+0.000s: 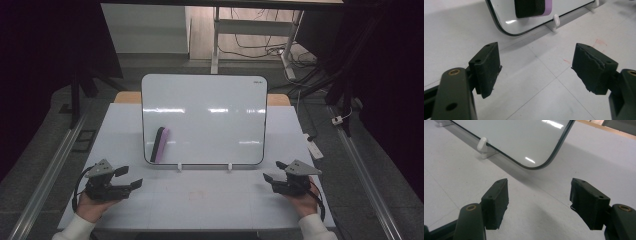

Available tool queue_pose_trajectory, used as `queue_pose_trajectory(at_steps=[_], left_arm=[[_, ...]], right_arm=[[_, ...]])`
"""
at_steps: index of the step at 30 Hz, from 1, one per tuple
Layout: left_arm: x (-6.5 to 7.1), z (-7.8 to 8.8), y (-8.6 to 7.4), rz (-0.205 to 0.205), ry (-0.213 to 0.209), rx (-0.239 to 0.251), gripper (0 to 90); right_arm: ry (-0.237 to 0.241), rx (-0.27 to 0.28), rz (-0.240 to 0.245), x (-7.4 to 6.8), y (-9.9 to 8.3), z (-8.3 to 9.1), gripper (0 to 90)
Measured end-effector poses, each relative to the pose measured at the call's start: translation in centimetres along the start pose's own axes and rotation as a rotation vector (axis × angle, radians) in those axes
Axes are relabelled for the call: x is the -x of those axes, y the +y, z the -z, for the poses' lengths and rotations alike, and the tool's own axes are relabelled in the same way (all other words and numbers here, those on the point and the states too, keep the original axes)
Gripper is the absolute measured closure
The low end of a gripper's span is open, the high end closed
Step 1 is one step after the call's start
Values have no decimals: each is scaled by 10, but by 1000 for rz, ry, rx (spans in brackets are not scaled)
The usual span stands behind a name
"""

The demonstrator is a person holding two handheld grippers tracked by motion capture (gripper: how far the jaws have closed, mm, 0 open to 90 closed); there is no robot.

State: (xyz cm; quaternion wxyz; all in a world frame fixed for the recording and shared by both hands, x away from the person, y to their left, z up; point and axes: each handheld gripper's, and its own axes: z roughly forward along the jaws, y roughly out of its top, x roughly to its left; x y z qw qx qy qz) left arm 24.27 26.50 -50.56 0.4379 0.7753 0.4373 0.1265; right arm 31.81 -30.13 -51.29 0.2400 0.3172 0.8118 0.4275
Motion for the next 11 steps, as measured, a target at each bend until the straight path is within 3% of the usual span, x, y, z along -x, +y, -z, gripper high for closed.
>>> queue_pose_trajectory(at_steps=[11], left_arm=[[-2,-1,0,6,5,-2,227]], right_arm=[[0,18,18,-2,2,1,300]])
